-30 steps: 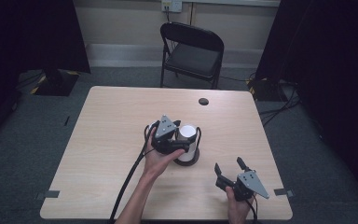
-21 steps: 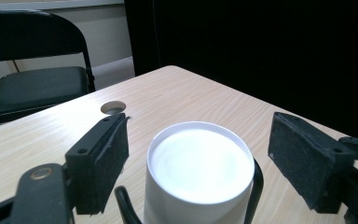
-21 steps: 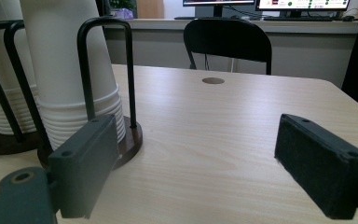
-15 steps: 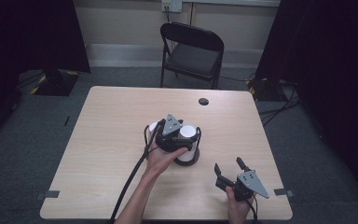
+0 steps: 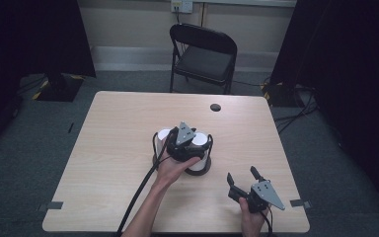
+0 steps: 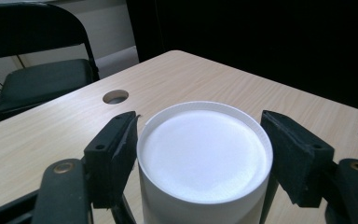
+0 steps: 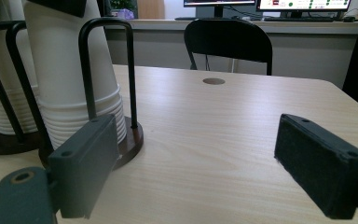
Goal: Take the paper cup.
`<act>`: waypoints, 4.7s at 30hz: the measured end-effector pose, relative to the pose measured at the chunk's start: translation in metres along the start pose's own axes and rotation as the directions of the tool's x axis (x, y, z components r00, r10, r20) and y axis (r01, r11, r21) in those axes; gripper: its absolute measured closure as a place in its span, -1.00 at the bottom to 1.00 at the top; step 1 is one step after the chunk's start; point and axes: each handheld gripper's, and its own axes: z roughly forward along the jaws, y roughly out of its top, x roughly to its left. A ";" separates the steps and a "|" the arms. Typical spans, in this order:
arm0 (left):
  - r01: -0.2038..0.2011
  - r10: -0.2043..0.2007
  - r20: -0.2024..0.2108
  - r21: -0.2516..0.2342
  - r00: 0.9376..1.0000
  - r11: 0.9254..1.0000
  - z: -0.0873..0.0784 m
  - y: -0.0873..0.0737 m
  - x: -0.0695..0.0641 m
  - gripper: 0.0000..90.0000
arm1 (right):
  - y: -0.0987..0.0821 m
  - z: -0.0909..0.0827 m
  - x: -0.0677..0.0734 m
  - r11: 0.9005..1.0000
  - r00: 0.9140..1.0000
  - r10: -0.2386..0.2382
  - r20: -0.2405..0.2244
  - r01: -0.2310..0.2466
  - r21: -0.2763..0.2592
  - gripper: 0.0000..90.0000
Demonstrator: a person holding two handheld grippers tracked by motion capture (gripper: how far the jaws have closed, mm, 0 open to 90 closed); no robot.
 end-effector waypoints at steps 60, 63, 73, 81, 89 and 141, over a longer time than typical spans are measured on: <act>0.086 -0.091 -0.023 -0.161 0.996 0.983 -0.023 0.022 0.004 -0.22 | 0.000 0.000 -0.001 1.000 1.000 0.010 -0.002 -0.010 0.005 -0.72; 0.087 -0.092 -0.022 -0.172 0.996 0.981 -0.024 0.025 0.005 -0.22 | 0.000 0.000 -0.001 1.000 1.000 0.006 0.000 -0.006 0.004 -0.72; 0.101 -0.108 -0.028 -0.195 0.994 0.976 -0.027 0.031 0.004 -0.22 | 0.000 0.000 -0.001 1.000 1.000 0.007 -0.004 -0.007 0.008 -0.71; 0.098 -0.102 -0.010 -0.216 0.995 0.971 -0.031 0.033 0.005 -0.22 | 0.000 0.000 -0.001 1.000 1.000 0.006 -0.004 -0.006 0.006 -0.71; 0.090 -0.091 0.008 -0.250 0.996 0.964 -0.036 0.037 0.008 -0.22 | 0.000 0.000 0.000 1.000 1.000 0.005 -0.003 -0.005 0.006 -0.71; 0.234 -0.222 0.076 -0.305 0.972 0.923 -0.100 0.009 -0.004 -0.22 | 0.002 0.002 0.003 0.999 0.999 -0.031 -0.012 0.031 0.044 -0.56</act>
